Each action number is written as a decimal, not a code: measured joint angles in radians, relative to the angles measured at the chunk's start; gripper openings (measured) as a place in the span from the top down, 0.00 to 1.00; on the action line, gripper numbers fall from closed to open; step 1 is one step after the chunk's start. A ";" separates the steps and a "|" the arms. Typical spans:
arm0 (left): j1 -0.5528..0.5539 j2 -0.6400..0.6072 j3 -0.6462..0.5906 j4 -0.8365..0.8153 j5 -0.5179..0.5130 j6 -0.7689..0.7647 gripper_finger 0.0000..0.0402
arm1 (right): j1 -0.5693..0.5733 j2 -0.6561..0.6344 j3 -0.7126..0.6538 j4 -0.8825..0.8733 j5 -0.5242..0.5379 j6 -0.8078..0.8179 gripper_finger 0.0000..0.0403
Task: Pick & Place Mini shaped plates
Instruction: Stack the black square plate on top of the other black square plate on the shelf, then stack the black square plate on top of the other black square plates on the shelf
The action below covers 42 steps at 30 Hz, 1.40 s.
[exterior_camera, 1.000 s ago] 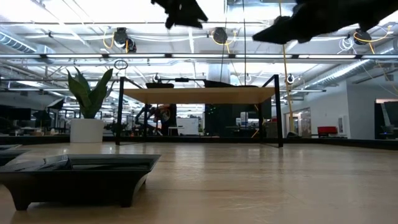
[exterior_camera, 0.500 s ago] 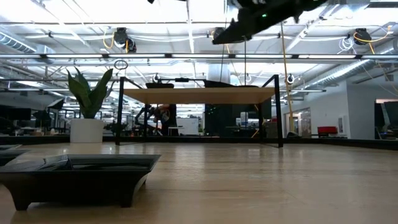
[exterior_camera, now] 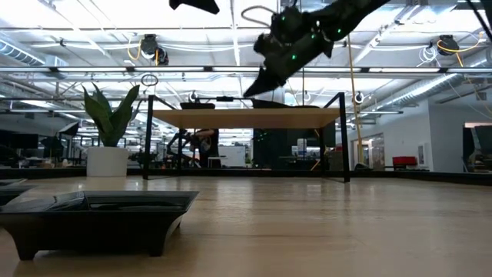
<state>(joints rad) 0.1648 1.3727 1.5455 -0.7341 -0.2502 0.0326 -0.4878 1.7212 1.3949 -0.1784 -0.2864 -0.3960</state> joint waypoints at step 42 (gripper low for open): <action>-0.826 0.032 -0.758 0.276 -0.055 -1.078 0.96 | 0.472 -0.904 -0.879 0.628 0.000 0.192 0.93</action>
<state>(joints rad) -0.6615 1.4046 0.7880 -0.4586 -0.3056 -1.0457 -0.0160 0.8173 0.5163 0.4501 -0.2862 -0.2044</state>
